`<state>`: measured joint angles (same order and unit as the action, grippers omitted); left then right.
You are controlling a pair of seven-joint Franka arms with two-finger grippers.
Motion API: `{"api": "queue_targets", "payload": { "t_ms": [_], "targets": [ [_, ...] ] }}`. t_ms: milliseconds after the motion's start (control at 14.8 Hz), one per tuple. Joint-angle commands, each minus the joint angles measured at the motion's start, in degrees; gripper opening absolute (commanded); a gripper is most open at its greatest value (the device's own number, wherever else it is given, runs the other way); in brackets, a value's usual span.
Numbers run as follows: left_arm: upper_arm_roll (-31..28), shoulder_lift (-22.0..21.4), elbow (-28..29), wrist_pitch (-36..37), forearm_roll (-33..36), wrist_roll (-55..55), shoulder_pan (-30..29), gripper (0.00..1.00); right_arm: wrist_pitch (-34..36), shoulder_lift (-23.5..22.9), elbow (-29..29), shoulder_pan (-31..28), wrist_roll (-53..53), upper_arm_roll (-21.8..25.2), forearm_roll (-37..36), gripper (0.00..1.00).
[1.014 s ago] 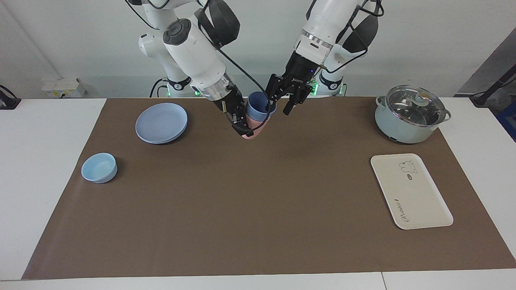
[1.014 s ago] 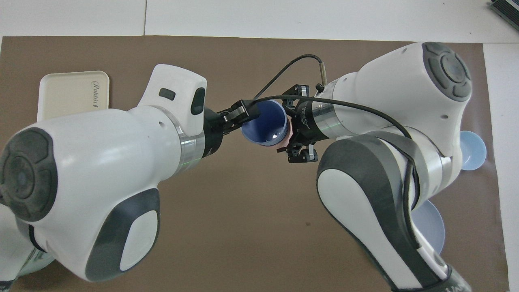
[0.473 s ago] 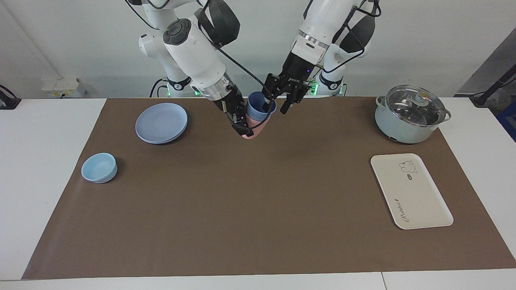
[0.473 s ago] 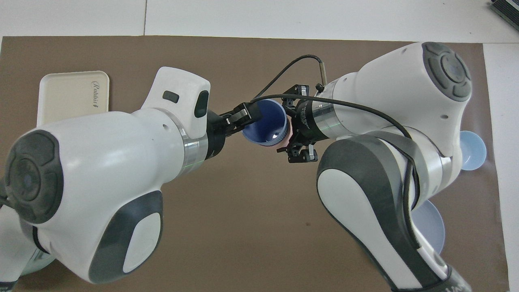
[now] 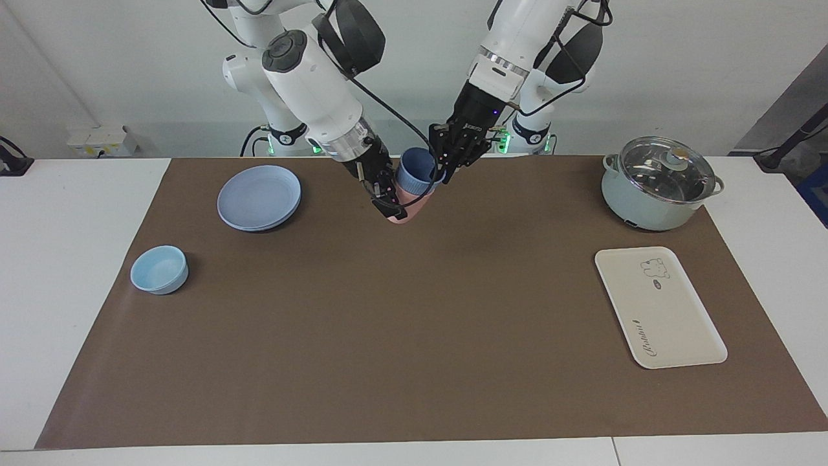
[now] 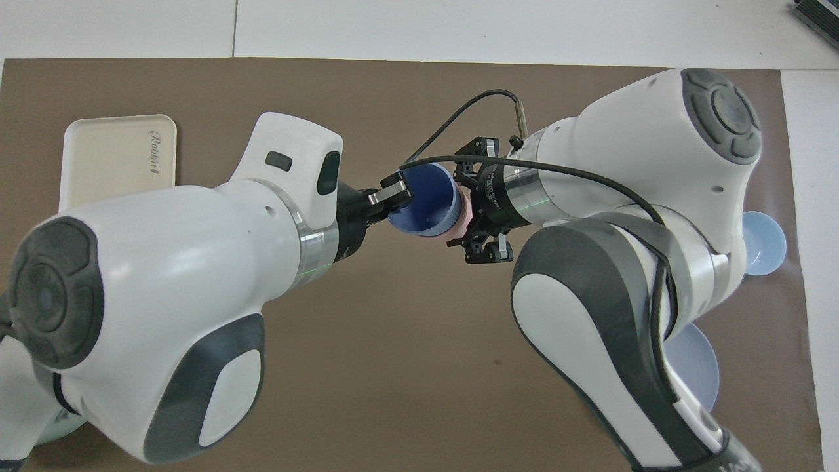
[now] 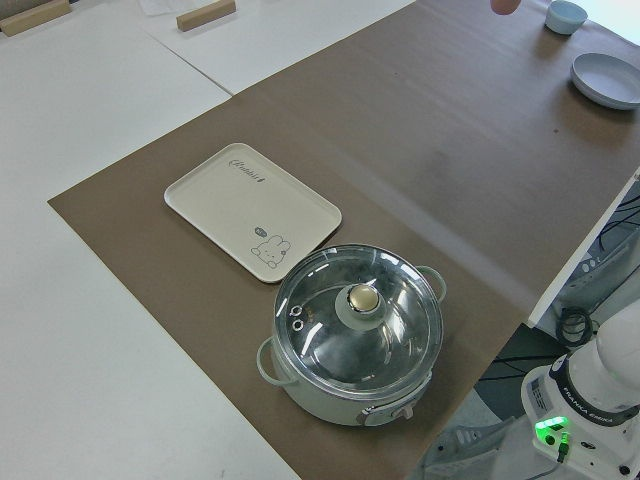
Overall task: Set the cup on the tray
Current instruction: 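Grasp the blue cup rim with the left gripper, then pull the blue cup out with the left gripper while the right holds the pink cup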
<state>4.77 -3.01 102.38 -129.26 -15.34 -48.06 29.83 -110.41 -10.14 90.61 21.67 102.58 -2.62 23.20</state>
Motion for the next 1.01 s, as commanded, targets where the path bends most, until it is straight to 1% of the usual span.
{"api": "queue_targets", "payload": {
  "t_ms": [0,135,203,338,405,541,676,743,811,946],
  "targets": [
    [-0.46,-0.86,0.10,-0.55,-0.92,-1.77,0.31,0.00,0.10,0.47,0.09,0.04,-0.10,-0.37,-0.87,0.00],
    [-0.55,-0.77,-0.95,-0.29,-0.83,-3.79,0.23,0.00,0.11,0.47,0.00,0.04,-0.10,-0.37,-0.87,0.00],
    [-0.55,-0.77,-2.00,1.02,-0.83,-3.89,0.14,0.00,0.02,0.47,0.00,0.04,-0.10,-0.37,-0.87,0.00],
    [-0.90,-0.86,-5.60,5.31,-0.66,-3.80,-0.47,0.00,-0.24,0.56,0.00,0.04,-0.18,-0.37,-0.87,0.00],
    [-0.90,-1.03,-7.53,8.21,-0.40,-3.71,-1.87,0.00,-0.25,0.65,0.00,0.04,-0.19,-0.37,-0.87,0.00],
    [-0.90,-1.73,-11.14,15.06,0.05,-2.75,-5.99,0.00,0.63,1.00,-0.17,-0.40,-0.19,-0.28,-0.70,0.00],
    [-1.43,-2.61,-11.77,19.90,-0.04,1.54,-10.91,0.00,1.86,1.79,0.00,-1.28,-1.06,-0.19,-0.35,0.00],
    [-1.43,-3.23,-11.77,21.49,-0.04,4.08,-13.89,0.00,1.95,1.79,0.26,-2.24,-2.72,-0.10,1.83,0.00],
    [-1.43,-3.58,-11.68,22.38,-0.04,6.20,-16.53,0.00,1.60,2.05,1.05,-4.25,-5.43,-0.02,5.51,0.00],
    [-1.69,-4.98,-9.94,21.78,-0.13,11.29,-22.16,0.00,2.04,2.23,3.42,-8.99,-12.72,-0.02,10.54,0.00]
  ]
}}
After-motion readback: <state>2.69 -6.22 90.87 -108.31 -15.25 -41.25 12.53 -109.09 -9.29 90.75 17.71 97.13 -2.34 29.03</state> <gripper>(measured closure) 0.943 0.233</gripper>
